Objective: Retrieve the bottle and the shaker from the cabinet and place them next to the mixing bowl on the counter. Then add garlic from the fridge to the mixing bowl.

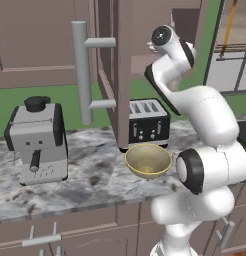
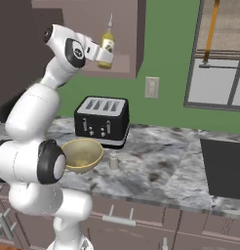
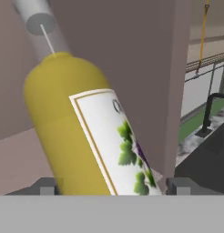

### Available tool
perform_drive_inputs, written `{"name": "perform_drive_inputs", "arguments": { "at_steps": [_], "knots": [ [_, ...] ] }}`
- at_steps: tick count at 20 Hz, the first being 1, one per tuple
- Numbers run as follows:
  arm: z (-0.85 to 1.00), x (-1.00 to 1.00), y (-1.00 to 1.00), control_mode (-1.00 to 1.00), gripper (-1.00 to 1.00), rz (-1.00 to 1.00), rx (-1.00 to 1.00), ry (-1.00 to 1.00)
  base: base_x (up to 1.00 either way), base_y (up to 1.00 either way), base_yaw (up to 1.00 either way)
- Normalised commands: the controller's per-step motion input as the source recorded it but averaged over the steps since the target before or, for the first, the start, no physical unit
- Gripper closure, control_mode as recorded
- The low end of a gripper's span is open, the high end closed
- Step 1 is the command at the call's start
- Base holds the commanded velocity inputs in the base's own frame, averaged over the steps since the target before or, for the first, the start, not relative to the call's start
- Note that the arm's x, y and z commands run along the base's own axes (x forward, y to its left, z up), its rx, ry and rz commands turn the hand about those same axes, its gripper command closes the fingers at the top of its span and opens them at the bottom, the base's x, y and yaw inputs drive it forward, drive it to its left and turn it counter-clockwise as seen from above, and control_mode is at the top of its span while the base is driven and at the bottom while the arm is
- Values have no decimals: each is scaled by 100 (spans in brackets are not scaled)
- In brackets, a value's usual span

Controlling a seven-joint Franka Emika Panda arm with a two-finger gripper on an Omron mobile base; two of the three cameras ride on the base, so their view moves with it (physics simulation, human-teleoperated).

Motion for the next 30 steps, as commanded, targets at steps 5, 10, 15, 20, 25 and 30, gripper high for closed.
{"name": "perform_drive_inputs", "arguments": {
  "at_steps": [5,10,15,20,25,30],
  "knots": [
    [11,-100,9,-100,100,7,0,0,0,0,0],
    [12,-100,23,-100,100,6,0,0,0,0,0],
    [0,-100,24,-100,100,5,0,0,0,0,0],
    [0,-100,9,-100,100,8,0,0,0,0,0],
    [-1,-98,0,-100,100,23,2,0,0,0,0],
    [-1,-100,0,-100,100,24,3,0,0,0,0]
  ]
}}
